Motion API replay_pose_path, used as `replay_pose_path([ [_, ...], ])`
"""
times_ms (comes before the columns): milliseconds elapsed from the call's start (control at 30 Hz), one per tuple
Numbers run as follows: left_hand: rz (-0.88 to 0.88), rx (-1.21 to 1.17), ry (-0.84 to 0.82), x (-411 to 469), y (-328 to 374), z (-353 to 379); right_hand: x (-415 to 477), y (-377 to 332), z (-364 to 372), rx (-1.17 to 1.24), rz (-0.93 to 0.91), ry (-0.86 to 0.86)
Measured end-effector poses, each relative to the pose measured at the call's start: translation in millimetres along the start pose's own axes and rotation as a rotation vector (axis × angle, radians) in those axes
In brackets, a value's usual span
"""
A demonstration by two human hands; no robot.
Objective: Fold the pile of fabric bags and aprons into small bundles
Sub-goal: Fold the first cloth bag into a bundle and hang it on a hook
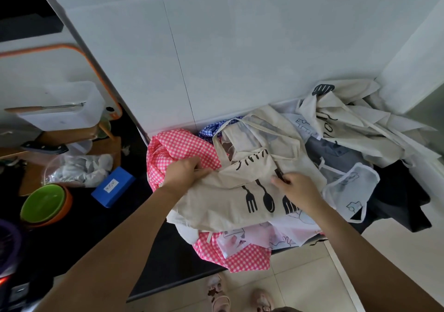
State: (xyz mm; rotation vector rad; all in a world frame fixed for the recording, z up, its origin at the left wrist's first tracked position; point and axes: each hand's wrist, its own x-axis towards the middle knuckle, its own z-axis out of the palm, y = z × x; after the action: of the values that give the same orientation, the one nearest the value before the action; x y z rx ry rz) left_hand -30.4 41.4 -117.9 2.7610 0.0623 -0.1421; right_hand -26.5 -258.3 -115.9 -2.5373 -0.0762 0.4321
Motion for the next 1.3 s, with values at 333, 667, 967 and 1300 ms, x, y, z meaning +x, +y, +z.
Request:
replay_pose_path([
  [333, -0.078, -0.003, -0.094, 0, 2, 14, 39, -39, -15, 0.369, -0.149, 0.026],
  [667, -0.449, -0.667, -0.331, -42, -48, -17, 58, -39, 0, 0.258, -0.029, 0.214],
  [967, -0.824, -1.366, -0.172, -129, -35, 40, 53, -44, -4, 0.261, -0.058, 0.229],
  [1300, -0.8, -1.163, 0.291, -123, 6, 51, -12, -11, -59, 0.045, 0.139, -0.236],
])
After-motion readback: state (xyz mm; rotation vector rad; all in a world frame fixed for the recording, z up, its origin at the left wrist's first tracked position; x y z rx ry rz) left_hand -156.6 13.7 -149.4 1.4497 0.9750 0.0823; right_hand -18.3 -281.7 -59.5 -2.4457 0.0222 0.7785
